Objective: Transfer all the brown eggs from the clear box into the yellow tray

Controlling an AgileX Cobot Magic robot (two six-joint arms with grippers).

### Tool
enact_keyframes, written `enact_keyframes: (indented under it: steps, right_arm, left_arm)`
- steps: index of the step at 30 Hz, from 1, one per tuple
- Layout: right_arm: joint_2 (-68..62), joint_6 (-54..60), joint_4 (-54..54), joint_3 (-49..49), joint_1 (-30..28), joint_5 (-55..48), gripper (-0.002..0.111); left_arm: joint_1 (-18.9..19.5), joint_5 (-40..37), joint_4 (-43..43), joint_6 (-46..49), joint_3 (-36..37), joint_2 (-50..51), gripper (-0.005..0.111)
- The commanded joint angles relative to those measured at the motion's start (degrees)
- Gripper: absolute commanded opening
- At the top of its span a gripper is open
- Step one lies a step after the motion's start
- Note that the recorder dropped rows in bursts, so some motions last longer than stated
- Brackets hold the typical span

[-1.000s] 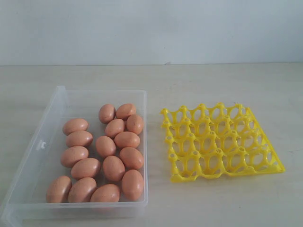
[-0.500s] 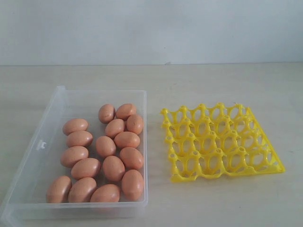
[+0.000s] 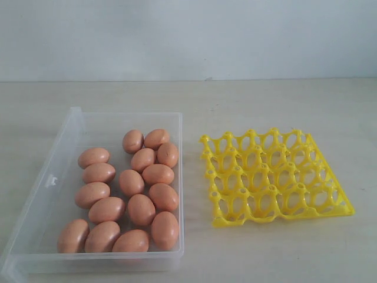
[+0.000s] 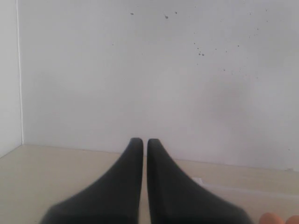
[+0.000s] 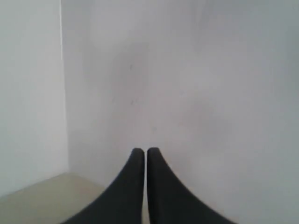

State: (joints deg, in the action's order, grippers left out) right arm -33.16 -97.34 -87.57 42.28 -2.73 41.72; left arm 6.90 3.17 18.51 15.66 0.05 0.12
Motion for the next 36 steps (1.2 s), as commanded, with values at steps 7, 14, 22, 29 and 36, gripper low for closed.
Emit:
enact_keyframes:
  steps: [7, 14, 22, 29, 36]
  right_arm:
    - [-37.96, 2.59, -12.37, 21.7, 10.34, -13.43, 0.0]
    - [-37.97, 21.13, -12.37, 21.47, 12.05, -55.41, 0.0]
    - [-41.61, 80.0, 25.77, 21.21, 12.05, -84.88, 0.0]
    - [-45.53, 125.19, 105.55, 21.32, 15.08, -80.48, 0.0]
    - [-60.44, 136.33, 119.19, 30.28, 38.86, -79.11, 0.0]
  left_arm:
    - [-0.08, -0.17, -0.23, 0.31, -0.05, -0.12, 0.004]
    - [-0.08, -0.17, -0.23, 0.31, -0.05, -0.12, 0.004]
    - [-0.08, -0.17, -0.23, 0.31, -0.05, -0.12, 0.004]
    - [-0.08, -0.17, -0.23, 0.31, -0.05, -0.12, 0.004]
    - [-0.08, -0.17, -0.23, 0.31, -0.05, -0.12, 0.004]
